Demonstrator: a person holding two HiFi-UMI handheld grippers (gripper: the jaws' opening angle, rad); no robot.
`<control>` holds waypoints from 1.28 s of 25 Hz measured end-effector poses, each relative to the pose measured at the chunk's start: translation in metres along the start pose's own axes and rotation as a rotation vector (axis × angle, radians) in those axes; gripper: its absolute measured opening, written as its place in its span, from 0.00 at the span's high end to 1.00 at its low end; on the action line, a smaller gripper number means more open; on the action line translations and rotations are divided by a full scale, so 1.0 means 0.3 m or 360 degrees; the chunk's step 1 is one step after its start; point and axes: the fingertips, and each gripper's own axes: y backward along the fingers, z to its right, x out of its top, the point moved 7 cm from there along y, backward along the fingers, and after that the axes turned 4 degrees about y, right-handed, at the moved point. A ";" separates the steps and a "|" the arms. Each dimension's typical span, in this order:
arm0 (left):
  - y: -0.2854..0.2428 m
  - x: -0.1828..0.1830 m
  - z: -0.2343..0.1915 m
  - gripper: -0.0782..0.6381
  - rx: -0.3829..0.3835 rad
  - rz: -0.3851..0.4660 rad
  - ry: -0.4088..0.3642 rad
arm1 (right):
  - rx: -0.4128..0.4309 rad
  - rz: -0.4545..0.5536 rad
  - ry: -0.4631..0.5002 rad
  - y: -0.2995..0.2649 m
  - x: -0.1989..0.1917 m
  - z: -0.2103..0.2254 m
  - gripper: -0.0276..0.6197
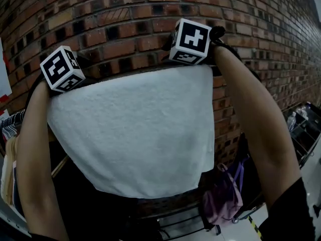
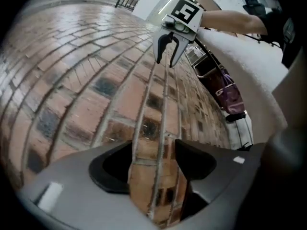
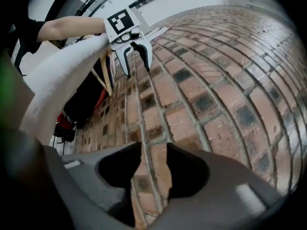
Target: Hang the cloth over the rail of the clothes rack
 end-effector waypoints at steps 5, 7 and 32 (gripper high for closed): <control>0.151 0.095 -0.057 0.48 0.0406 0.0378 0.0046 | -0.0248 0.0361 -0.0036 0.103 0.141 0.026 0.70; 0.218 0.146 -0.056 0.51 0.0589 0.0531 0.0051 | -0.0362 0.0506 -0.0053 0.156 0.194 0.026 0.71; 0.277 0.164 0.980 0.88 0.1134 0.1443 0.0988 | -0.1055 0.1323 -0.1050 0.298 0.168 -0.893 0.95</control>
